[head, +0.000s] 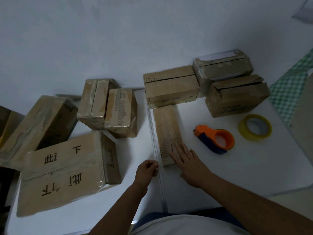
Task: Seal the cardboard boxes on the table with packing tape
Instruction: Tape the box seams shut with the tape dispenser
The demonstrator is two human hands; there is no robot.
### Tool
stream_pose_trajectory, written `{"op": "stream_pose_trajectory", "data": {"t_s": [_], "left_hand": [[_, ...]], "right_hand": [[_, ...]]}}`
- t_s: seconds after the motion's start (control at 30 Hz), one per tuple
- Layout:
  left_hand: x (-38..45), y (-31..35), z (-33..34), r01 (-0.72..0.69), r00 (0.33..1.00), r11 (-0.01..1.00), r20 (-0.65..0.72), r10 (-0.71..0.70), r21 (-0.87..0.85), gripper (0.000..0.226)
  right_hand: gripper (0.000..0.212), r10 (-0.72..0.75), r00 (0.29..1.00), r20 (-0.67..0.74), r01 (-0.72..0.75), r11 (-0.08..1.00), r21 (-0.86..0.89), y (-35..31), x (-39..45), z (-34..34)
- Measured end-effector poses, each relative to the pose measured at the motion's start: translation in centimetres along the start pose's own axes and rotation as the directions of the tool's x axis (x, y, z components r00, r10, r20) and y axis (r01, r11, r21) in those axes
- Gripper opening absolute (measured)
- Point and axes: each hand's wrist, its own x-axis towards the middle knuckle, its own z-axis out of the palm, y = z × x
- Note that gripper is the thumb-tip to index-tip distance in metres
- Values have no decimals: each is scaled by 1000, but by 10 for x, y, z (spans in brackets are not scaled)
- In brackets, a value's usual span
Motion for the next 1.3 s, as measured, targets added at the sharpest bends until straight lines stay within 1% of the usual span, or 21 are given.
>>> {"op": "stream_pose_trajectory", "data": {"t_s": [0.1, 0.17, 0.3, 0.4, 0.47, 0.53, 0.6, 0.7, 0.77, 0.87, 0.93, 0.97, 1.03, 1.07, 1.1, 1.13, 1.17, 1.2, 1.23, 1.27, 1.3], "left_hand": [[4, 7, 13, -107, 993, 984, -30, 112, 144, 10], [6, 8, 20, -133, 989, 969, -36, 143, 207, 11], [8, 12, 31, -91, 989, 967, -89, 115, 238, 7], [13, 24, 37, -40, 983, 960, -164, 89, 278, 21], [16, 31, 38, 16, 990, 959, -139, 24, 281, 17], [18, 34, 33, 71, 991, 971, -130, -42, 230, 15], [20, 39, 28, 103, 990, 987, -108, -91, 120, 24], [19, 52, 30, 122, 992, 992, -19, -122, 17, 43], [18, 60, 34, 116, 993, 993, 7, -116, 10, 50], [16, 73, 39, 78, 996, 996, 43, -80, 38, 52], [14, 82, 39, 45, 993, 999, 109, -48, 31, 50], [13, 87, 38, 27, 990, 999, 134, -32, 39, 48], [13, 89, 35, 8, 987, 998, 160, -20, 70, 46], [12, 88, 32, 15, 985, 996, 168, -31, 92, 46], [10, 86, 29, 26, 982, 994, 182, -46, 111, 46], [8, 84, 25, 37, 977, 992, 202, -61, 122, 48], [6, 82, 20, 47, 972, 990, 224, -76, 132, 49], [4, 79, 15, 44, 967, 986, 242, -81, 158, 49], [2, 79, 9, 15, 967, 979, 248, -66, 203, 46], [1, 79, 4, -37, 973, 962, 229, -27, 271, 42], [2, 78, -1, -91, 982, 930, 186, 24, 357, 41]], "right_hand": [[109, 8, 1000, 30, -8, 1000, -12, 0, 1, -2], [111, 21, 999, 49, -21, 1000, 5, -1, 2, -2], [113, 49, 998, 46, -49, 999, 7, -7, 2, 0], [111, 55, 998, 42, -55, 999, -1, -8, 1, -1], [112, 55, 998, 41, -55, 998, -8, -8, 1, -2], [113, 56, 998, 40, -56, 998, -5, -9, 2, -3], [114, 56, 998, 36, -56, 998, -5, -9, 2, -3], [112, 51, 998, 35, -50, 999, -5, -9, 2, -3], [111, 47, 998, 29, -47, 999, 3, -9, 2, -2], [110, 32, 999, 37, -33, 999, 18, -10, 3, -2], [101, 6, 1000, 17, -7, 997, 79, -7, 4, -5], [93, -6, 1000, -16, 8, 990, 144, -5, 4, -9], [71, 42, 990, -136, 12, 929, 369, 0, 6, -21], [63, 134, 972, -192, -16, 857, 515, 2, 8, -28], [60, 246, 947, -207, -52, 754, 655, 3, 12, -35], [60, 327, 928, -176, -73, 624, 778, 2, 16, -43], [61, 349, 930, -114, -73, 480, 874, 0, 19, -49], [60, 322, 945, -49, -69, 345, 936, -4, 21, -53], [59, 275, 962, 6, -80, 260, 962, -9, 22, -55], [56, 221, 974, 49, -104, 249, 963, -14, 21, -55], [53, 161, 984, 80, -125, 295, 947, -20, 20, -54]]}}
